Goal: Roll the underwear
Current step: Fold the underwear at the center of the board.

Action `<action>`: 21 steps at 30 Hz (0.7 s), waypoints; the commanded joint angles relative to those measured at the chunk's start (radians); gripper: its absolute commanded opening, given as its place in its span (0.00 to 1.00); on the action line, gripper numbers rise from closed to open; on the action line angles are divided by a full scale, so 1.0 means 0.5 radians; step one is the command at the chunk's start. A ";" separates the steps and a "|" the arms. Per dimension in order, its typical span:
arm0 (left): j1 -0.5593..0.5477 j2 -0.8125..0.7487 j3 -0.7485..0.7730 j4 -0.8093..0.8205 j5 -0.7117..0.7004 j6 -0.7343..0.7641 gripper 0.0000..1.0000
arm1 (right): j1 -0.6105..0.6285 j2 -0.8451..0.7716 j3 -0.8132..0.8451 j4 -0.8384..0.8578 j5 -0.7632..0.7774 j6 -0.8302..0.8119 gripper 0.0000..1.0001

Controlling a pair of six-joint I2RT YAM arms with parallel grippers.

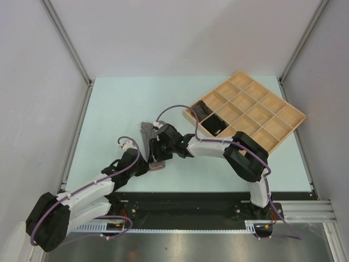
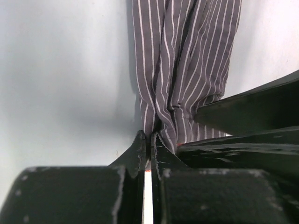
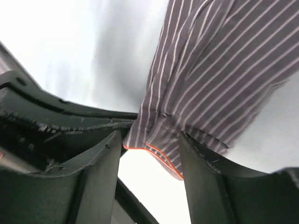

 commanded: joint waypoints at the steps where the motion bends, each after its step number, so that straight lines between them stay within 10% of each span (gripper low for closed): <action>1: 0.004 -0.048 -0.025 -0.060 -0.047 0.008 0.00 | -0.101 -0.186 -0.110 0.341 -0.261 0.078 0.59; 8: 0.004 -0.106 -0.016 -0.112 -0.037 0.008 0.02 | -0.254 -0.407 -0.328 0.526 -0.354 0.152 0.64; 21: 0.004 -0.349 0.131 -0.550 0.149 0.072 0.50 | -0.258 -0.361 -0.582 0.551 -0.296 0.293 0.64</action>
